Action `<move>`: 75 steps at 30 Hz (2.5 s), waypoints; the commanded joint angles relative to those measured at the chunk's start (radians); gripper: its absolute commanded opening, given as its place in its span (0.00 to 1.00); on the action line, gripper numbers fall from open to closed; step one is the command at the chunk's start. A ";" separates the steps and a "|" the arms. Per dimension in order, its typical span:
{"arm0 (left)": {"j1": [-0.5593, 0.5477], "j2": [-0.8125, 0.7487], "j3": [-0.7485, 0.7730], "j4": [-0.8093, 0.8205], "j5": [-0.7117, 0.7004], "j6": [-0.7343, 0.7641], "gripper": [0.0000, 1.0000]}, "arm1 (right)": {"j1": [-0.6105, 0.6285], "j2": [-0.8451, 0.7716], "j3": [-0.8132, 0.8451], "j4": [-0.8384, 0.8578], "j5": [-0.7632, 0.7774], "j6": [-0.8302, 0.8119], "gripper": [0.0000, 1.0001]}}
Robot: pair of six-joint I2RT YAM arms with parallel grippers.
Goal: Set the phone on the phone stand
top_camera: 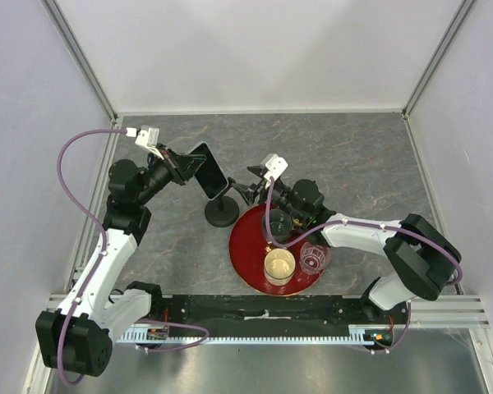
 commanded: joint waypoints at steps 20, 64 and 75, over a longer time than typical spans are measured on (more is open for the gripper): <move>0.057 -0.059 0.026 0.112 0.024 -0.090 0.02 | -0.020 0.085 -0.011 0.146 -0.067 0.078 0.54; 0.058 -0.027 0.008 0.170 0.065 -0.130 0.02 | -0.021 0.183 0.086 0.104 -0.098 0.038 0.41; 0.057 -0.024 0.009 0.173 0.074 -0.129 0.02 | -0.021 0.194 0.096 0.087 -0.099 0.038 0.22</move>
